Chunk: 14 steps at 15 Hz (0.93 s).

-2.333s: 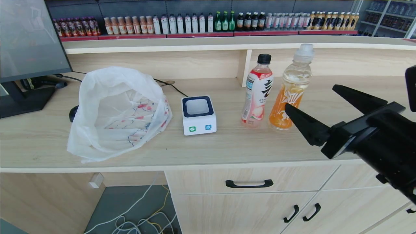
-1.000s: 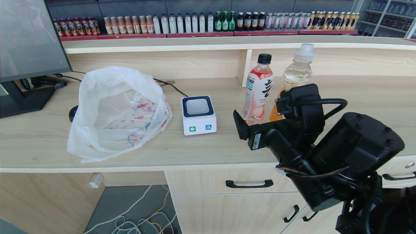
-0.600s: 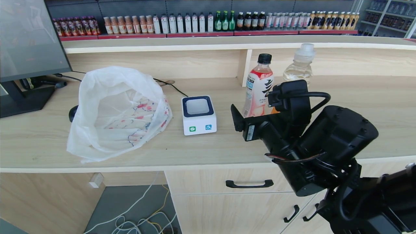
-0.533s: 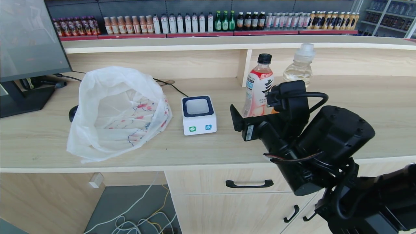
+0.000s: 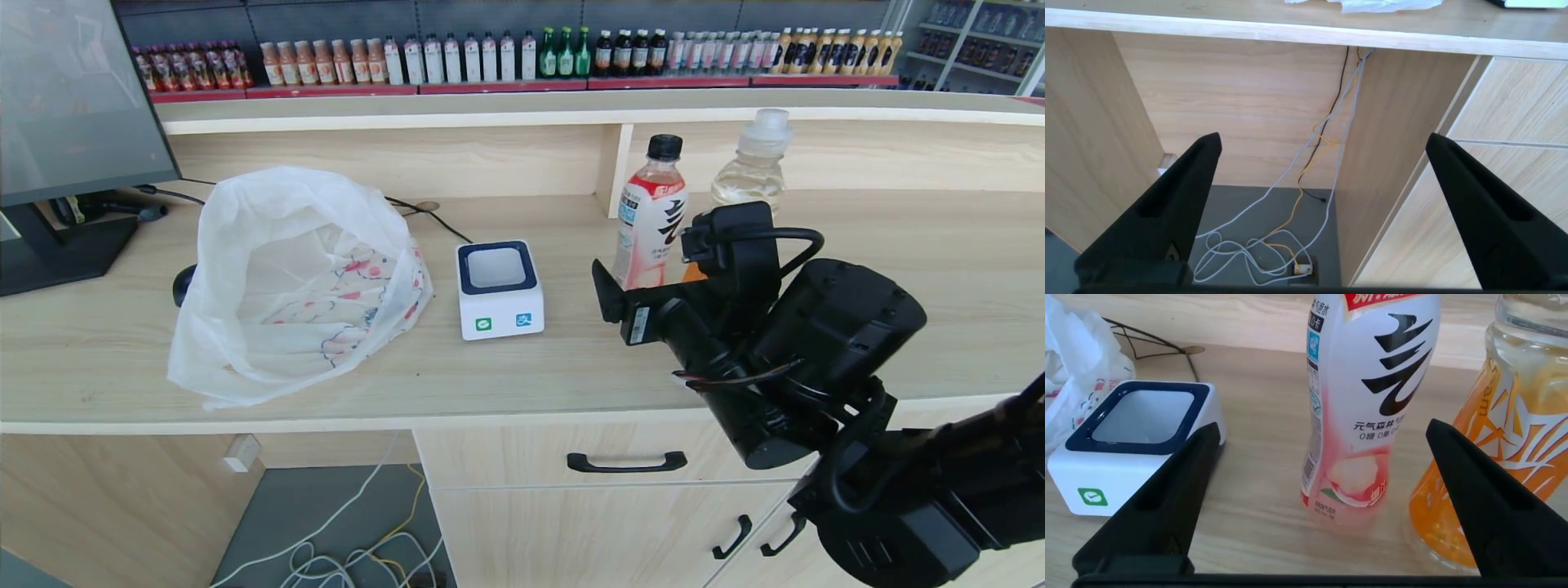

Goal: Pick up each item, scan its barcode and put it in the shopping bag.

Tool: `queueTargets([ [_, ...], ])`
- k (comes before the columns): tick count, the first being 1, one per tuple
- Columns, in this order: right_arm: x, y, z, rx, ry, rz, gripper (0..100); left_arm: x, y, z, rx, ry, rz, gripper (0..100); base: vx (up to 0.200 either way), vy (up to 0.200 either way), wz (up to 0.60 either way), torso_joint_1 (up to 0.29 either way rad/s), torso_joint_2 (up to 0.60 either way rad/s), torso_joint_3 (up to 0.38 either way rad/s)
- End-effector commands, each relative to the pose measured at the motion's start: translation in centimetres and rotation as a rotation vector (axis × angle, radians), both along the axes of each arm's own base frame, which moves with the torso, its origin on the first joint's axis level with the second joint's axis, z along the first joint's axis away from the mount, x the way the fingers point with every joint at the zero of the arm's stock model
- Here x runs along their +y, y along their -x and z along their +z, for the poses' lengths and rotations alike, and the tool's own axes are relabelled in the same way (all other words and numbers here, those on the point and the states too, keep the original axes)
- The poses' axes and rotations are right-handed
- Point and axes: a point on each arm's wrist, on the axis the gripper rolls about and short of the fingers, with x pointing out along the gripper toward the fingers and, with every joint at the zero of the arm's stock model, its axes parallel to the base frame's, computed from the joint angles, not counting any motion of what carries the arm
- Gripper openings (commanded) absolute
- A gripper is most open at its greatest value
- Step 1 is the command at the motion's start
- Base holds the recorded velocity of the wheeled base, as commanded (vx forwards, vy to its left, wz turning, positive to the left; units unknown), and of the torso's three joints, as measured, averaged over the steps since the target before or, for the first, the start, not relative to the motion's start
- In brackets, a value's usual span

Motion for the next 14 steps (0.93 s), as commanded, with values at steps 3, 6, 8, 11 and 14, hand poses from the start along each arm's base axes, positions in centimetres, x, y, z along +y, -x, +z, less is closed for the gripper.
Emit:
queueTargets([
  [3,-0.2,-0.7,-0.6,0.010,0.010,0.018,100,0.0,0.0,0.0,-0.001,0.000,0.000,100,0.000,0.000,0.00,0.000,0.00,0.000],
  [6,-0.6,-1.5,-0.7,0.009,0.001,0.014,100,0.0,0.0,0.0,-0.001,0.000,0.000,100,0.000,0.000,0.00,0.000,0.00,0.000],
  [8,-0.6,-2.1,-0.4,0.015,-0.003,0.010,100,0.0,0.0,0.0,-0.001,0.000,0.000,100,0.000,0.000,0.00,0.000,0.00,0.000],
  [11,-0.5,-2.9,0.2,0.012,-0.021,0.014,100,0.0,0.0,0.0,-0.001,0.000,0.000,100,0.000,0.000,0.00,0.000,0.00,0.000],
  [14,-0.5,-4.1,0.5,0.010,-0.017,0.015,100,0.0,0.0,0.0,-0.001,0.000,0.000,100,0.000,0.000,0.00,0.000,0.00,0.000],
])
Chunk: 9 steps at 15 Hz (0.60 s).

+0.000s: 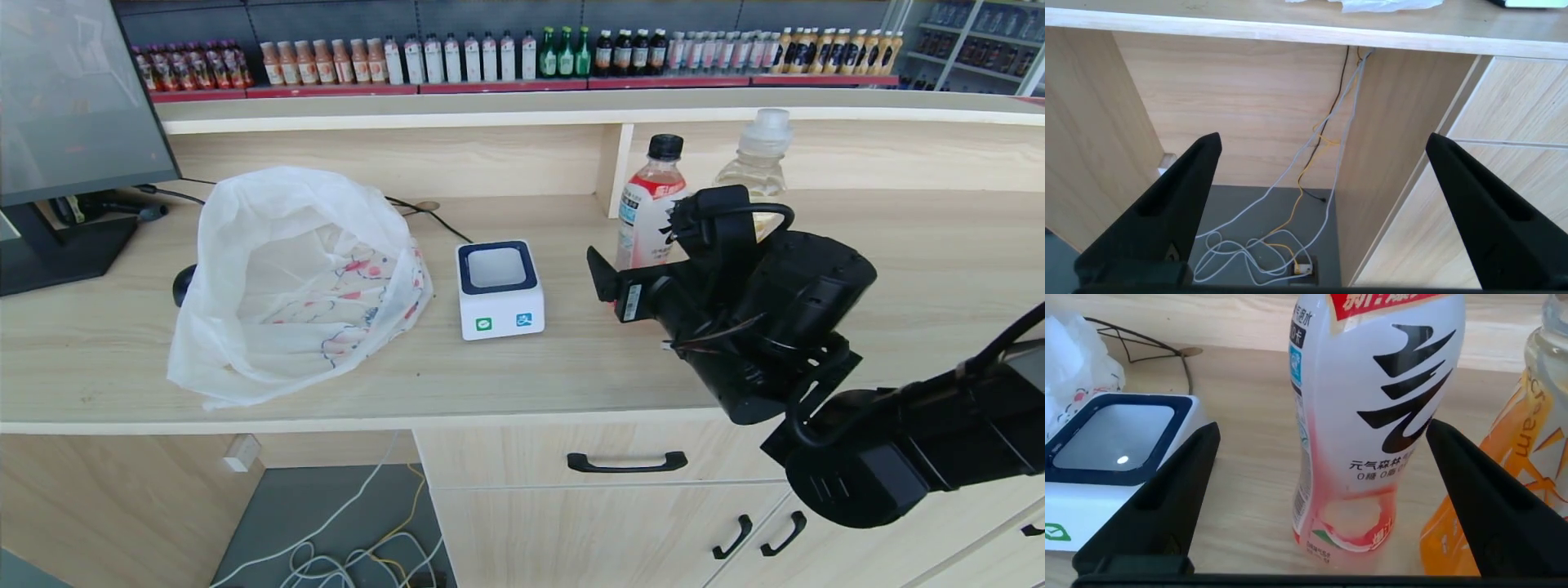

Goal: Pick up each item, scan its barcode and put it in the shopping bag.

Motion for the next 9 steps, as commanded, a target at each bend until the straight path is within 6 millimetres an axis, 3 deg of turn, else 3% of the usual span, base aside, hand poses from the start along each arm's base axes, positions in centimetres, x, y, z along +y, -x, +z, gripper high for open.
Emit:
queueTargets([
  [1,-0.1,-0.8,0.0,-0.004,-0.004,-0.014,100,0.0,0.0,0.0,-0.001,0.000,0.000,100,0.000,0.000,0.00,0.000,0.00,0.000],
  [9,-0.2,-2.1,-0.8,0.007,-0.012,-0.015,100,0.0,0.0,0.0,-0.001,0.000,0.000,100,0.000,0.000,0.00,0.000,0.00,0.000],
])
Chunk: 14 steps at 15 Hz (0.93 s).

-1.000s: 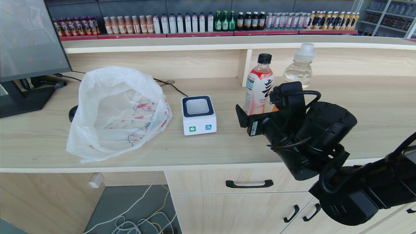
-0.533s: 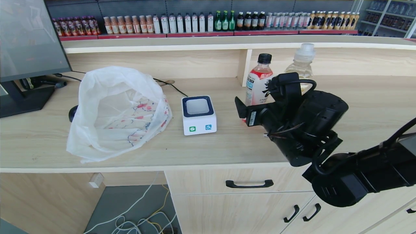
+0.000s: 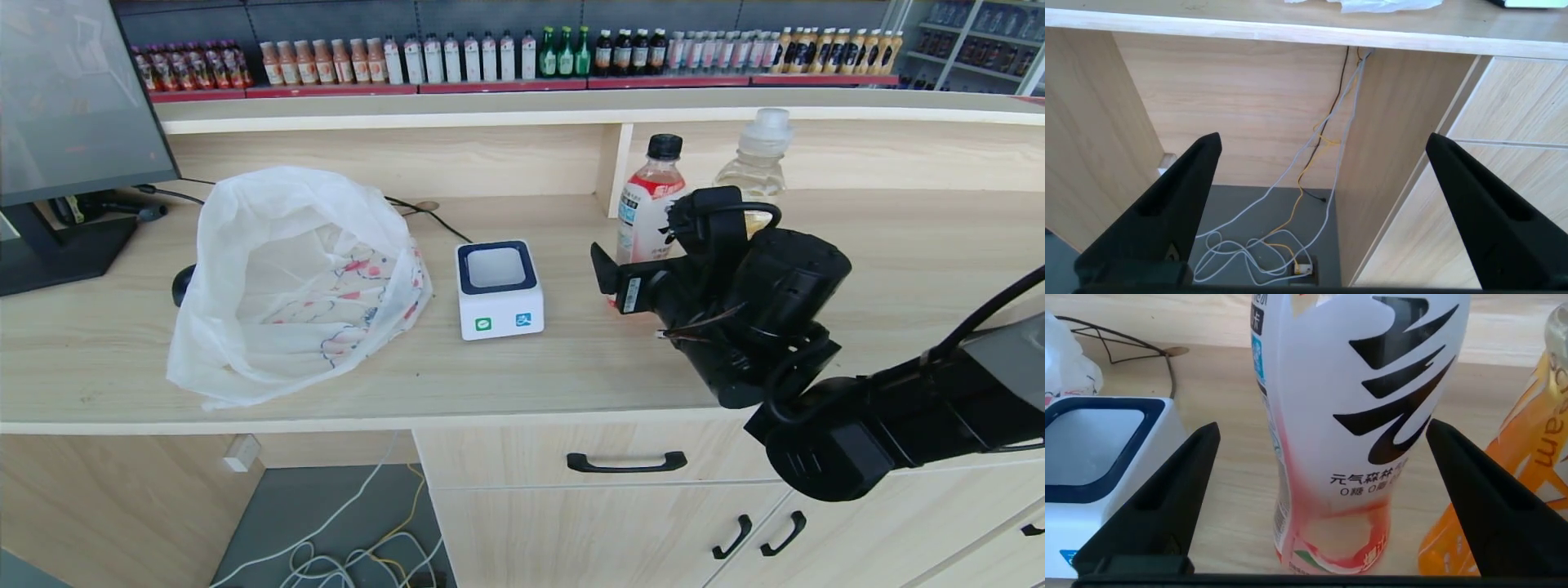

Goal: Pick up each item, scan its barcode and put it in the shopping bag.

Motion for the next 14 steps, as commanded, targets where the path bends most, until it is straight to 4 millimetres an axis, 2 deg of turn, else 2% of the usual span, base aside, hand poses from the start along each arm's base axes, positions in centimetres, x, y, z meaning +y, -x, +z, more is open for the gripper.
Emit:
queueTargets([
  [1,0.1,-0.5,-0.4,0.005,0.006,0.009,100,0.0,0.0,0.0,-0.001,0.000,0.000,100,0.000,0.000,0.00,0.000,0.00,0.000],
  [6,-0.3,-2.1,-0.4,-0.018,0.005,0.022,100,0.0,0.0,0.0,-0.001,0.000,0.000,100,0.000,0.000,0.00,0.000,0.00,0.000],
  [14,0.5,-3.4,-0.2,-0.046,-0.012,0.026,100,0.0,0.0,0.0,-0.001,0.000,0.000,100,0.000,0.000,0.00,0.000,0.00,0.000],
])
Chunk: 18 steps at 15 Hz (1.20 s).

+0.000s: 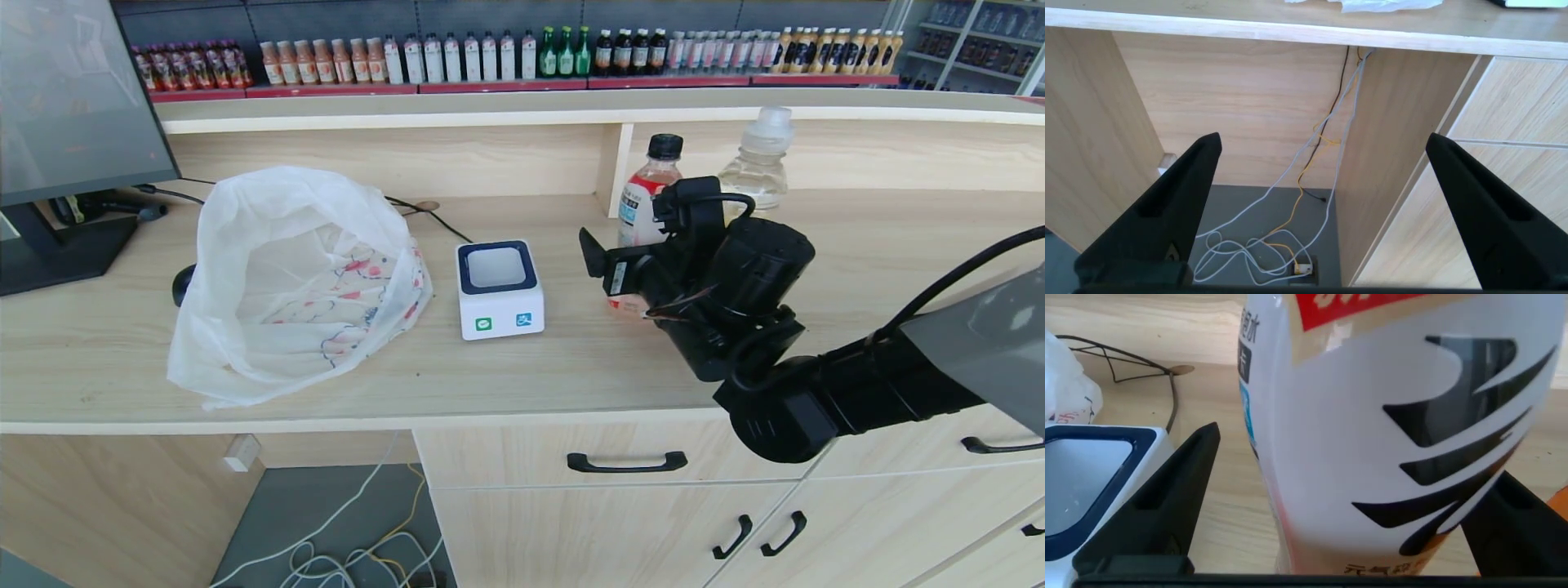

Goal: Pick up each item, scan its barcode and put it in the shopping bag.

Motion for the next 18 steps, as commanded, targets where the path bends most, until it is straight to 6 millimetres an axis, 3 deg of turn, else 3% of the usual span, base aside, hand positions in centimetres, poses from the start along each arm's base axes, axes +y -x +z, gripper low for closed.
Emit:
queueTargets([
  [1,0.1,-0.1,-0.2,0.003,0.002,0.000,100,0.0,0.0,0.0,-0.001,0.000,0.000,100,0.000,0.000,0.00,0.000,0.00,0.000],
  [9,0.3,-0.4,0.5,-0.021,-0.011,0.000,100,0.0,0.0,0.0,-0.001,0.000,0.000,100,0.000,0.000,0.00,0.000,0.00,0.000],
  [10,0.3,-0.4,0.5,-0.021,-0.012,-0.001,0,0.0,0.0,0.0,-0.001,0.000,0.000,100,0.000,0.000,0.00,0.000,0.00,0.000],
  [18,0.4,-0.1,1.2,-0.036,-0.045,0.011,0,0.0,0.0,0.0,-0.001,0.000,0.000,100,0.000,0.000,0.00,0.000,0.00,0.000],
])
